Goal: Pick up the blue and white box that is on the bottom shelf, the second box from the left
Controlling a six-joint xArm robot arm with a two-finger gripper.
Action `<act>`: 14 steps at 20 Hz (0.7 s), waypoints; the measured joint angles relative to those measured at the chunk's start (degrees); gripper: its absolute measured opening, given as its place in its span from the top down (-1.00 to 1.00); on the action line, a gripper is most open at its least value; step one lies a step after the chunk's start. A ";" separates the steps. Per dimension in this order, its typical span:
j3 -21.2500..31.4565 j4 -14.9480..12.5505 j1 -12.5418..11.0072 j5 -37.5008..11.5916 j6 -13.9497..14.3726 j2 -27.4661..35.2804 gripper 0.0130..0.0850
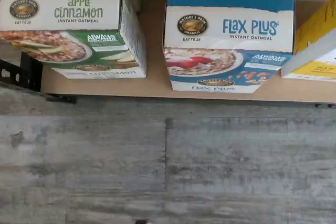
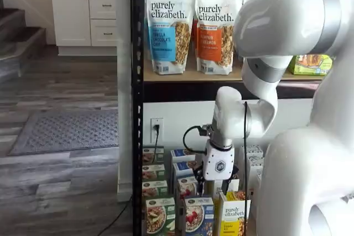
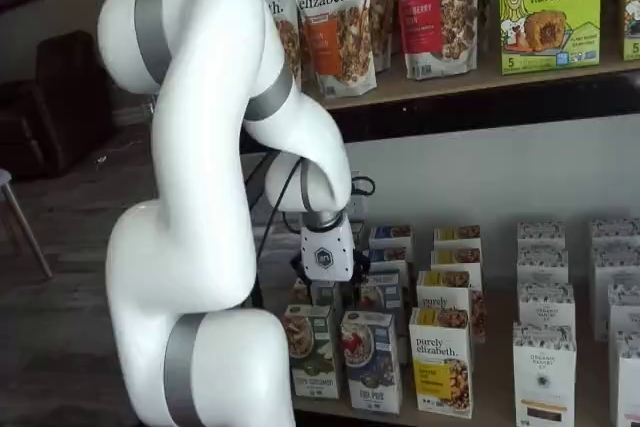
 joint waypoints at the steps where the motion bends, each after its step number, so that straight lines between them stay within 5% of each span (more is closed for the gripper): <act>1: 0.01 -0.06 -0.05 -0.94 -0.06 0.53 -1.00; 14: -3.21 2.03 -0.37 -4.89 -2.56 7.47 -1.00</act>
